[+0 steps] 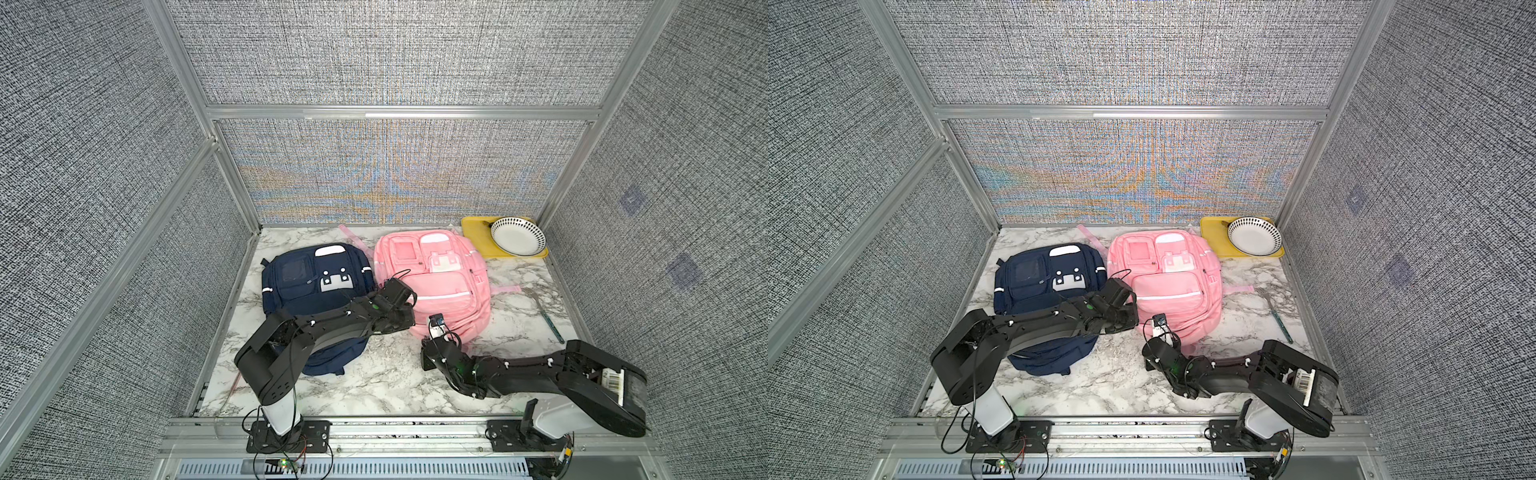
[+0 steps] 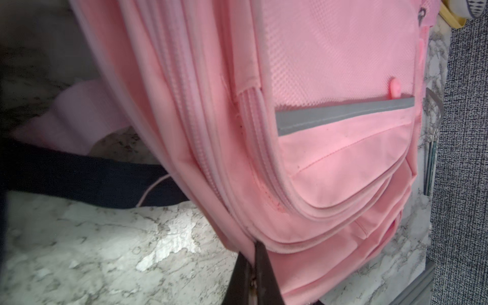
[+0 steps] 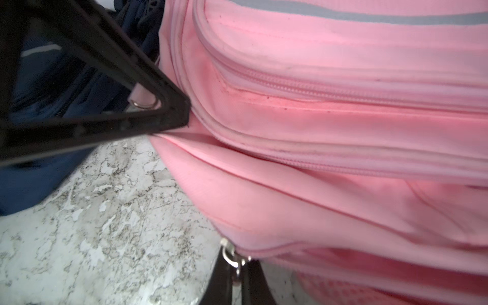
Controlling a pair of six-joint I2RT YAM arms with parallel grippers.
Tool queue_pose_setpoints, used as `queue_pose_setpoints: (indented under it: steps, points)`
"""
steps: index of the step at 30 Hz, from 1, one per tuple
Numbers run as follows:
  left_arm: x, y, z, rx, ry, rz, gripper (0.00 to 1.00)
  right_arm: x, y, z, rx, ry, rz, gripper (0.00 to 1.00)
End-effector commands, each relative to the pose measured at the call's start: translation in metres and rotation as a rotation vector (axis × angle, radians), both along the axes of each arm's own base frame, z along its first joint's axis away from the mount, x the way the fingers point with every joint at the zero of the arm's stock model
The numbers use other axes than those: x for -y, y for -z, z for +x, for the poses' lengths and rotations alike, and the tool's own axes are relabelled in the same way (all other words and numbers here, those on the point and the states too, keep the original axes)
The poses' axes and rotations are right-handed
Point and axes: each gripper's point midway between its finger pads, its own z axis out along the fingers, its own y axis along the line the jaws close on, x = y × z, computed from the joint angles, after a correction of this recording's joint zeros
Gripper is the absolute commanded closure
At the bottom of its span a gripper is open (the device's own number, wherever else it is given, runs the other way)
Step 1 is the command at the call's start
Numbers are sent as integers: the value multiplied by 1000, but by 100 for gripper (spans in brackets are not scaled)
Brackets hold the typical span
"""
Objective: Zip up the backpack
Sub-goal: Zip the zipper on the backpack.
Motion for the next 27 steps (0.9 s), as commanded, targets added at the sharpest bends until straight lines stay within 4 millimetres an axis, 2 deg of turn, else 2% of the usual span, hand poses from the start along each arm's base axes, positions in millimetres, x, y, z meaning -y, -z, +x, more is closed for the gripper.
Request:
queue_pose_setpoints:
  steps: [1, 8, 13, 19, 23, 27]
  points:
    - [-21, -2, 12, 57, -29, 66, 100, 12, 10, -5, -25, 11, -61, 100]
    - [-44, -4, 18, 70, -53, 89, 100, 28, 8, -6, -16, 46, -101, 100]
    - [-59, -14, 25, 97, -75, 104, 100, 48, 6, -8, -12, 94, -112, 100]
    - [-76, -22, 32, 117, -105, 119, 100, 71, -8, -8, 15, 156, -81, 100]
    - [-80, -22, 34, 118, -109, 127, 100, 81, -15, -9, 28, 174, -68, 100]
    - [-84, -20, 40, 123, -123, 148, 100, 86, -11, -13, 17, 183, -58, 100]
